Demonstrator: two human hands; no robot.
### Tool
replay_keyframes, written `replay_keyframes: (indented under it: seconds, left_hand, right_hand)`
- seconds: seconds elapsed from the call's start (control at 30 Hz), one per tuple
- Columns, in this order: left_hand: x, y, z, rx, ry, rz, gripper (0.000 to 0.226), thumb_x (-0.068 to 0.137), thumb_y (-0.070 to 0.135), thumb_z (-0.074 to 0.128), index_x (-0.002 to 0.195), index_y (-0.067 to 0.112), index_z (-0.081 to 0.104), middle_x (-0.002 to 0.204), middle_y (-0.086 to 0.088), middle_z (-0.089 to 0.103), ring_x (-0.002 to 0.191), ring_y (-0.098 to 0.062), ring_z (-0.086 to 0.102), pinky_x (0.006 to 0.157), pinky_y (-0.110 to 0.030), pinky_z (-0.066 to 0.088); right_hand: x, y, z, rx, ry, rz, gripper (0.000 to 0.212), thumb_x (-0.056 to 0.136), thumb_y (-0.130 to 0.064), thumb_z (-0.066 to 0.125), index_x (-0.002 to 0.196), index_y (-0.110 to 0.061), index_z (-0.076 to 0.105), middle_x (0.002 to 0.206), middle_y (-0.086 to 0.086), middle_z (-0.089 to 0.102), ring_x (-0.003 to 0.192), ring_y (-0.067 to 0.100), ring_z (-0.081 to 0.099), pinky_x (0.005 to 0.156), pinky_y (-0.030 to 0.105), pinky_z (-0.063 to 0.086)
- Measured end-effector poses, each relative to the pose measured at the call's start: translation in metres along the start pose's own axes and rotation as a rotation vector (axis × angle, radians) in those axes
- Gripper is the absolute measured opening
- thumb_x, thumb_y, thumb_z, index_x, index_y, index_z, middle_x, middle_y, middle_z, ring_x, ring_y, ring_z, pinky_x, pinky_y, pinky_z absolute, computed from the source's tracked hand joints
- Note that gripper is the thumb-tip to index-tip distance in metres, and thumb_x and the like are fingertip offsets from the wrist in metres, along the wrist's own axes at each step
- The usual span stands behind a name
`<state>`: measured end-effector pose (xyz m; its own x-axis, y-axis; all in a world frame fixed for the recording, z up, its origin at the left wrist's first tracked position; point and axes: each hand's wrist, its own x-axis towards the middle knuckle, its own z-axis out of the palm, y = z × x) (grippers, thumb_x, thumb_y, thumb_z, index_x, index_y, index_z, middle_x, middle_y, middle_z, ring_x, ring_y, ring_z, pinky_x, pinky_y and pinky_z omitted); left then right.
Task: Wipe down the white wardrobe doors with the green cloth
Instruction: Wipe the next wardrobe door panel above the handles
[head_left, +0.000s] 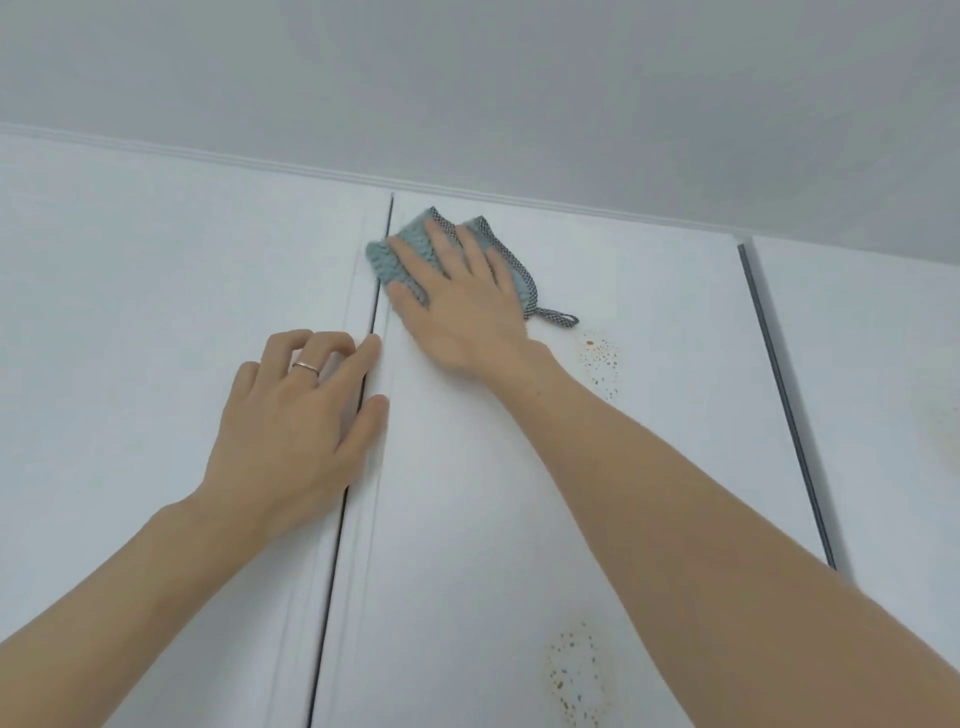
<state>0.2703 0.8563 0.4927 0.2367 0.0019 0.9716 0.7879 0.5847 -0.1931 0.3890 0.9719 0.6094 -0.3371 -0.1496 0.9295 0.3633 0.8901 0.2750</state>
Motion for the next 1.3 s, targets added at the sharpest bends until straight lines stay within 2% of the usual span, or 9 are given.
replay_keyframes:
  seconds: [0.1, 0.3, 0.37, 0.57, 0.67, 0.87, 1.0, 1.2, 1.3]
  left_hand:
    - [-0.002, 0.007, 0.001, -0.032, -0.009, -0.069, 0.053, 0.097, 0.042, 0.044, 0.142, 0.019, 0.060, 0.131, -0.001, 0.059, 0.125, -0.034, 0.041, 0.083, -0.050, 0.044]
    - [-0.001, 0.010, 0.003, -0.032, 0.009, -0.070, 0.053, 0.096, 0.039, 0.045, 0.141, 0.018, 0.061, 0.129, -0.004, 0.060, 0.122, -0.032, 0.041, 0.080, -0.049, 0.042]
    - [-0.001, 0.008, 0.002, -0.040, -0.020, -0.075, 0.054, 0.097, 0.041, 0.042, 0.144, 0.020, 0.059, 0.131, -0.003, 0.058, 0.124, -0.030, 0.038, 0.082, -0.049, 0.042]
    - [-0.002, 0.004, 0.000, -0.041, -0.050, -0.050, 0.062, 0.099, 0.051, 0.036, 0.147, 0.018, 0.058, 0.133, -0.006, 0.058, 0.126, -0.033, 0.039, 0.086, -0.056, 0.046]
    - [-0.001, 0.004, -0.001, -0.042, -0.047, -0.059, 0.063, 0.098, 0.052, 0.037, 0.147, 0.018, 0.058, 0.131, -0.007, 0.059, 0.126, -0.033, 0.040, 0.086, -0.059, 0.047]
    - [-0.003, 0.010, -0.002, -0.049, -0.079, -0.066, 0.064, 0.098, 0.051, 0.035, 0.147, 0.015, 0.057, 0.134, -0.006, 0.057, 0.128, -0.032, 0.036, 0.086, -0.057, 0.048]
    - [-0.016, 0.010, -0.009, -0.063, -0.131, -0.034, 0.061, 0.099, 0.046, 0.037, 0.147, 0.013, 0.057, 0.138, -0.007, 0.057, 0.134, -0.032, 0.039, 0.090, -0.055, 0.047]
    - [-0.039, -0.001, -0.019, -0.118, -0.147, 0.007, 0.059, 0.099, 0.044, 0.038, 0.147, 0.015, 0.057, 0.142, -0.002, 0.057, 0.146, -0.025, 0.041, 0.104, -0.046, 0.035]
    - [-0.043, 0.002, -0.021, -0.129, -0.144, 0.008, 0.059, 0.099, 0.044, 0.039, 0.147, 0.014, 0.056, 0.142, -0.002, 0.057, 0.148, -0.026, 0.041, 0.107, -0.045, 0.033]
  right_hand:
    - [-0.009, 0.076, -0.021, -0.028, -0.002, 0.101, 0.058, 0.106, -0.060, 0.017, 0.161, -0.047, 0.008, 0.171, -0.013, -0.006, 0.158, 0.015, -0.008, 0.127, 0.042, -0.005]
    - [-0.052, 0.186, -0.056, 0.118, 0.113, 0.807, 0.059, 0.107, -0.052, 0.014, 0.163, -0.040, -0.001, 0.172, -0.002, -0.010, 0.157, 0.024, -0.013, 0.126, 0.049, -0.007]
    - [-0.039, 0.153, -0.046, 0.120, 0.104, 0.768, 0.059, 0.107, -0.050, 0.012, 0.162, -0.039, -0.005, 0.171, 0.000, -0.016, 0.157, 0.025, -0.017, 0.126, 0.048, -0.012]
    - [-0.043, -0.005, 0.010, 0.070, 0.056, 0.144, 0.056, 0.109, -0.050, 0.018, 0.162, -0.040, 0.004, 0.171, -0.004, -0.013, 0.156, 0.021, -0.018, 0.125, 0.045, -0.016]
    - [-0.063, -0.006, 0.011, 0.063, -0.011, -0.014, 0.053, 0.108, -0.056, 0.015, 0.160, -0.047, 0.010, 0.171, -0.012, -0.006, 0.157, 0.015, -0.015, 0.125, 0.042, -0.012]
    - [-0.099, 0.144, -0.023, 0.029, 0.172, 0.535, 0.055, 0.107, -0.050, 0.011, 0.161, -0.044, 0.008, 0.172, -0.009, -0.003, 0.158, 0.020, -0.005, 0.127, 0.045, -0.002]
    - [-0.085, 0.110, -0.019, 0.094, 0.203, 0.781, 0.055, 0.110, -0.044, 0.012, 0.162, -0.040, -0.003, 0.171, -0.004, -0.013, 0.157, 0.023, -0.015, 0.126, 0.049, -0.009]
    - [-0.085, -0.039, 0.035, 0.008, 0.120, 0.044, 0.052, 0.110, -0.043, 0.020, 0.162, -0.040, 0.015, 0.172, -0.003, 0.002, 0.158, 0.023, -0.006, 0.126, 0.046, -0.005]
    - [-0.089, -0.007, 0.028, -0.016, 0.072, -0.083, 0.052, 0.108, -0.049, 0.020, 0.160, -0.041, 0.025, 0.171, -0.006, 0.014, 0.158, 0.021, 0.006, 0.127, 0.044, 0.003]
